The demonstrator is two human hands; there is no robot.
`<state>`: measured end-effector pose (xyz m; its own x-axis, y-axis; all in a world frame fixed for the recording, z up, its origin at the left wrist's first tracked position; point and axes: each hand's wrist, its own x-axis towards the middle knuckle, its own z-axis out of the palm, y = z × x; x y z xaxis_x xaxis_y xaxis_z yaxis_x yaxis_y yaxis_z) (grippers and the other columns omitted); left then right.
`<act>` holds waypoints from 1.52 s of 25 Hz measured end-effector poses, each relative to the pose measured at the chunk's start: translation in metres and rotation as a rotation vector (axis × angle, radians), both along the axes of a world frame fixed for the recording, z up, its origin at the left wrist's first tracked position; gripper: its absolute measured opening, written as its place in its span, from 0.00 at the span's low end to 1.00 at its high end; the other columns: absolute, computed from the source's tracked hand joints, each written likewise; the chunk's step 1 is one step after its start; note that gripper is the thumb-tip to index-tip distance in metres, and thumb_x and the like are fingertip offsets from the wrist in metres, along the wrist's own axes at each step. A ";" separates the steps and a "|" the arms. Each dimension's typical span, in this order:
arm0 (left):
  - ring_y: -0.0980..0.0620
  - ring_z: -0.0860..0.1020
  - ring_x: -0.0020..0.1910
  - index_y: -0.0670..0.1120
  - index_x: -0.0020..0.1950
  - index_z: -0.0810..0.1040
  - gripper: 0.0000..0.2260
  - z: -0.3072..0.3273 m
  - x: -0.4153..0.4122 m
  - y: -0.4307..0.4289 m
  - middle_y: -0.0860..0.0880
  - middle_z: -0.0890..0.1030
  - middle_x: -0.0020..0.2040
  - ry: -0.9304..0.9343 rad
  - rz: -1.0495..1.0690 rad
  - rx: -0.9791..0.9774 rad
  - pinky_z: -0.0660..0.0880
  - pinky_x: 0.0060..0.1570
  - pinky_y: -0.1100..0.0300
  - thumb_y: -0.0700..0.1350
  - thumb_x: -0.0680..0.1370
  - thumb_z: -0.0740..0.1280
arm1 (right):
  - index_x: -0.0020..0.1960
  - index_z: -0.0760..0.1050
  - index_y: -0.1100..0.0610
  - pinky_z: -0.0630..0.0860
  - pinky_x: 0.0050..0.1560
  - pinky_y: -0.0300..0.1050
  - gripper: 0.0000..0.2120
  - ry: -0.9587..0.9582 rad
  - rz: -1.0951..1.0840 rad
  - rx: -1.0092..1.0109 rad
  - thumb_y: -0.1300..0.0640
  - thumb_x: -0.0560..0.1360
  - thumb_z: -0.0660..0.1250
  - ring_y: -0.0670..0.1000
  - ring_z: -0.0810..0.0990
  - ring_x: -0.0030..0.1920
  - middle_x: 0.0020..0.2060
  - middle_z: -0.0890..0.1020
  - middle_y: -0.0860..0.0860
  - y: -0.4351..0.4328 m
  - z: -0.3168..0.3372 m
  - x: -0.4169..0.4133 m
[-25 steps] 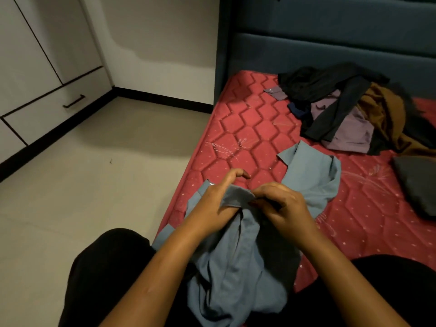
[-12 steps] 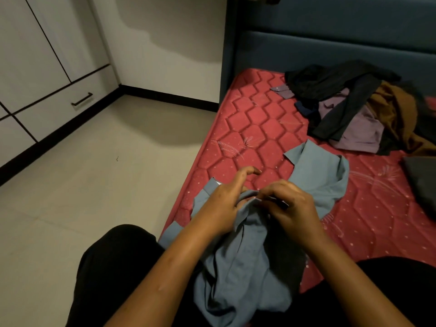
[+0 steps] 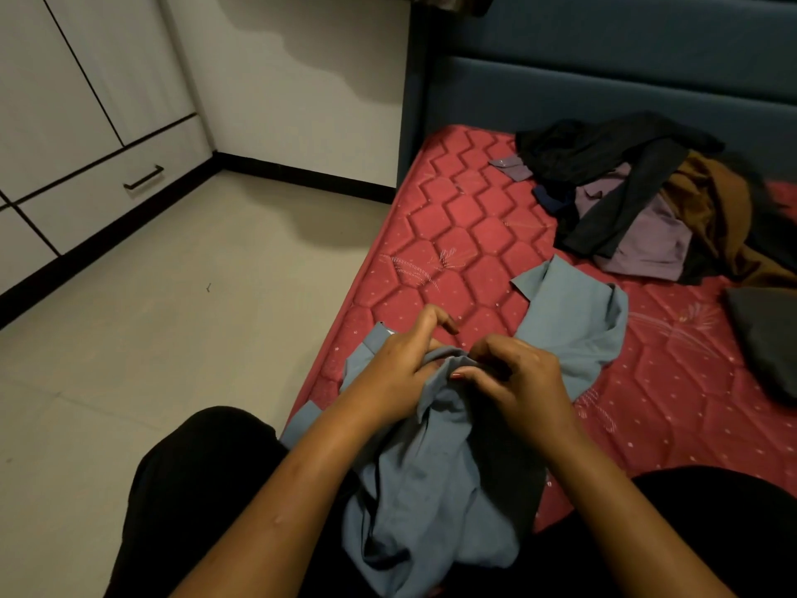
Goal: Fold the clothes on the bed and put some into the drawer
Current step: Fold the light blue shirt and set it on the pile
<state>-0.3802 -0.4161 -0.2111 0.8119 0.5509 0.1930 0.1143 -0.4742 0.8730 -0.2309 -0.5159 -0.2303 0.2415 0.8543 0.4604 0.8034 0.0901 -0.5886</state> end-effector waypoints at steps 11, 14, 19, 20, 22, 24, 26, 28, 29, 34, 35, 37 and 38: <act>0.64 0.71 0.28 0.51 0.50 0.65 0.16 -0.006 0.001 0.012 0.59 0.76 0.28 -0.066 0.119 0.028 0.67 0.32 0.65 0.38 0.75 0.71 | 0.39 0.75 0.58 0.67 0.34 0.34 0.11 -0.069 -0.064 -0.046 0.53 0.72 0.73 0.46 0.72 0.32 0.31 0.75 0.49 0.005 -0.004 0.014; 0.61 0.76 0.34 0.55 0.49 0.65 0.17 -0.009 -0.004 0.022 0.60 0.79 0.31 -0.030 0.182 0.158 0.74 0.42 0.57 0.42 0.72 0.72 | 0.39 0.74 0.58 0.66 0.36 0.31 0.11 -0.103 -0.084 -0.064 0.54 0.72 0.73 0.45 0.71 0.33 0.32 0.75 0.49 0.002 -0.007 0.021; 0.52 0.79 0.45 0.50 0.47 0.79 0.17 -0.008 -0.012 0.034 0.53 0.82 0.41 0.281 0.203 0.398 0.63 0.53 0.56 0.61 0.70 0.63 | 0.43 0.76 0.57 0.75 0.39 0.40 0.07 -0.153 -0.085 -0.110 0.56 0.73 0.73 0.46 0.74 0.37 0.37 0.77 0.47 -0.004 -0.009 0.027; 0.50 0.79 0.44 0.49 0.46 0.80 0.19 -0.010 -0.013 0.034 0.52 0.82 0.41 0.281 0.164 0.335 0.66 0.53 0.55 0.62 0.70 0.62 | 0.44 0.75 0.56 0.76 0.39 0.44 0.07 -0.153 -0.106 -0.130 0.56 0.73 0.73 0.47 0.75 0.38 0.38 0.77 0.47 -0.004 -0.009 0.026; 0.49 0.80 0.41 0.47 0.42 0.81 0.18 -0.013 -0.016 0.036 0.49 0.82 0.38 0.176 0.106 0.116 0.73 0.45 0.52 0.61 0.68 0.65 | 0.46 0.74 0.53 0.76 0.42 0.48 0.07 -0.192 -0.160 -0.164 0.56 0.73 0.72 0.49 0.75 0.42 0.42 0.77 0.47 -0.005 -0.008 0.025; 0.53 0.79 0.36 0.48 0.39 0.81 0.09 -0.014 -0.018 0.040 0.49 0.82 0.36 0.112 0.138 0.016 0.75 0.40 0.51 0.53 0.68 0.69 | 0.54 0.74 0.51 0.73 0.50 0.45 0.12 -0.219 -0.131 -0.159 0.55 0.72 0.72 0.50 0.73 0.51 0.50 0.77 0.47 -0.002 -0.007 0.018; 0.58 0.75 0.34 0.50 0.36 0.79 0.03 -0.015 -0.016 0.040 0.51 0.80 0.33 0.091 0.140 -0.017 0.74 0.38 0.54 0.44 0.70 0.71 | 0.61 0.73 0.47 0.67 0.55 0.40 0.17 -0.168 -0.009 -0.161 0.50 0.73 0.69 0.46 0.70 0.57 0.57 0.76 0.43 0.002 -0.003 0.003; 0.59 0.75 0.33 0.49 0.38 0.79 0.04 -0.012 -0.014 0.037 0.53 0.79 0.33 0.082 0.102 -0.127 0.72 0.36 0.58 0.44 0.72 0.72 | 0.59 0.72 0.43 0.63 0.55 0.38 0.14 -0.169 0.048 -0.168 0.46 0.73 0.67 0.40 0.68 0.56 0.56 0.73 0.38 0.006 0.000 -0.008; 0.59 0.75 0.32 0.48 0.41 0.80 0.03 -0.009 -0.015 0.036 0.53 0.80 0.33 0.062 0.069 -0.257 0.72 0.35 0.62 0.43 0.73 0.73 | 0.54 0.72 0.43 0.63 0.52 0.39 0.11 -0.185 0.040 -0.159 0.48 0.73 0.67 0.39 0.68 0.53 0.52 0.73 0.36 0.007 0.000 -0.009; 0.55 0.80 0.39 0.44 0.50 0.80 0.11 -0.006 -0.026 0.041 0.49 0.82 0.38 0.034 -0.118 -0.615 0.77 0.41 0.62 0.31 0.73 0.71 | 0.46 0.73 0.50 0.67 0.42 0.28 0.12 -0.018 0.080 -0.107 0.66 0.70 0.67 0.40 0.73 0.42 0.38 0.74 0.40 0.004 -0.010 0.002; 0.54 0.80 0.38 0.44 0.50 0.79 0.11 -0.007 -0.025 0.041 0.49 0.82 0.38 0.029 -0.090 -0.609 0.76 0.42 0.61 0.31 0.72 0.71 | 0.47 0.75 0.53 0.68 0.43 0.25 0.12 -0.031 0.071 -0.106 0.67 0.70 0.67 0.40 0.74 0.42 0.40 0.75 0.41 0.004 -0.012 0.002; 0.52 0.78 0.37 0.44 0.48 0.75 0.12 -0.009 -0.020 0.039 0.49 0.82 0.35 -0.011 0.036 -0.587 0.74 0.41 0.59 0.30 0.72 0.71 | 0.50 0.78 0.58 0.68 0.47 0.24 0.11 -0.026 0.073 -0.101 0.67 0.70 0.65 0.40 0.74 0.45 0.43 0.78 0.45 0.005 -0.015 0.002; 0.50 0.77 0.37 0.44 0.47 0.72 0.13 -0.010 -0.018 0.038 0.48 0.81 0.34 -0.042 0.083 -0.583 0.73 0.40 0.58 0.30 0.72 0.71 | 0.51 0.79 0.58 0.68 0.48 0.24 0.10 0.002 0.088 -0.107 0.65 0.71 0.65 0.39 0.75 0.46 0.44 0.78 0.43 0.005 -0.015 0.000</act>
